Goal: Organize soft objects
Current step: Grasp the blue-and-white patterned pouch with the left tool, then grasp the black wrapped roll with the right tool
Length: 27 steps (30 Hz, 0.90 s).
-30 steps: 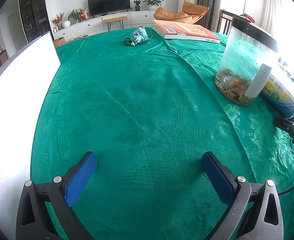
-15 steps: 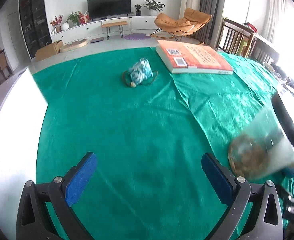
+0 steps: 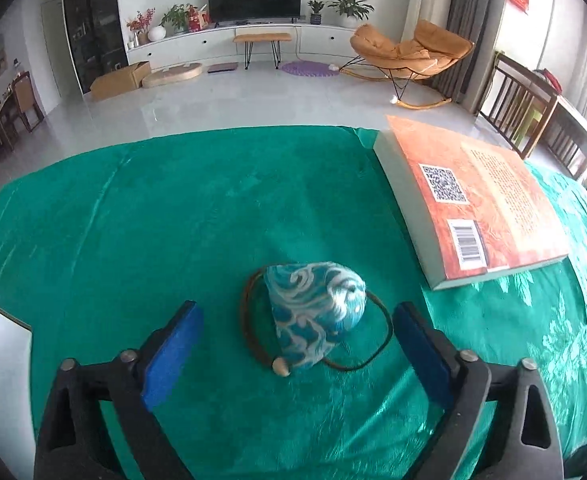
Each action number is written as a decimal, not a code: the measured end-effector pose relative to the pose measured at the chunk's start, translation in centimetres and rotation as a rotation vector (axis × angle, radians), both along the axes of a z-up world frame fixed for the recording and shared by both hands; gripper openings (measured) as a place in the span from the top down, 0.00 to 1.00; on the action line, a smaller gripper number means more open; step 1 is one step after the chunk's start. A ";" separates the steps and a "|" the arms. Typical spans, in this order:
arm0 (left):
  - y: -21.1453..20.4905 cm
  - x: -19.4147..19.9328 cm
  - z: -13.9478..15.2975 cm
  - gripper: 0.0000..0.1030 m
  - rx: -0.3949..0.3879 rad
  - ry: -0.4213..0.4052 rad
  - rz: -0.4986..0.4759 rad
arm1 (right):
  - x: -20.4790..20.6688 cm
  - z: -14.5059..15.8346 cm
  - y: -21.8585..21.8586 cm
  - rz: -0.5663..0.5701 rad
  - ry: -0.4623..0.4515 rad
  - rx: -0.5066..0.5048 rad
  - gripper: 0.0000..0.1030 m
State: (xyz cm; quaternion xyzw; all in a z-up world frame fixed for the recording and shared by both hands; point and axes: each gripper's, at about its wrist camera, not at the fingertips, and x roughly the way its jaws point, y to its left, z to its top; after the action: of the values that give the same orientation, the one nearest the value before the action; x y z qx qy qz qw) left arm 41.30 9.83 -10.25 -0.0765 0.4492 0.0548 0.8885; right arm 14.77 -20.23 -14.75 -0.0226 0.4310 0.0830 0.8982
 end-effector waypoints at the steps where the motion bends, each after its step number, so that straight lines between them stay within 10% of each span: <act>1: 0.0 0.2 -0.1 0.37 0.004 -0.010 0.005 | 0.0 0.0 0.0 0.000 0.000 0.000 0.14; 2: 0.0 0.4 0.2 0.53 0.021 -0.028 0.001 | 0.0 0.0 0.0 0.000 0.000 0.000 0.14; 19: 0.2 -16.9 5.3 0.54 -0.112 -0.049 -0.219 | -2.5 3.1 -2.5 0.006 -0.054 0.102 0.15; 27: -1.6 -21.7 5.8 0.54 -0.168 -0.050 -0.241 | 5.4 4.1 1.9 0.250 0.035 -0.167 0.21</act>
State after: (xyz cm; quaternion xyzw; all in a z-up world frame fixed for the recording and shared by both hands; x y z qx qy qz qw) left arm 19.58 8.27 -4.42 -0.0972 0.4359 -0.0922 0.8900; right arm 20.12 -18.31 -10.61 -0.1494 0.4456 0.1584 0.8683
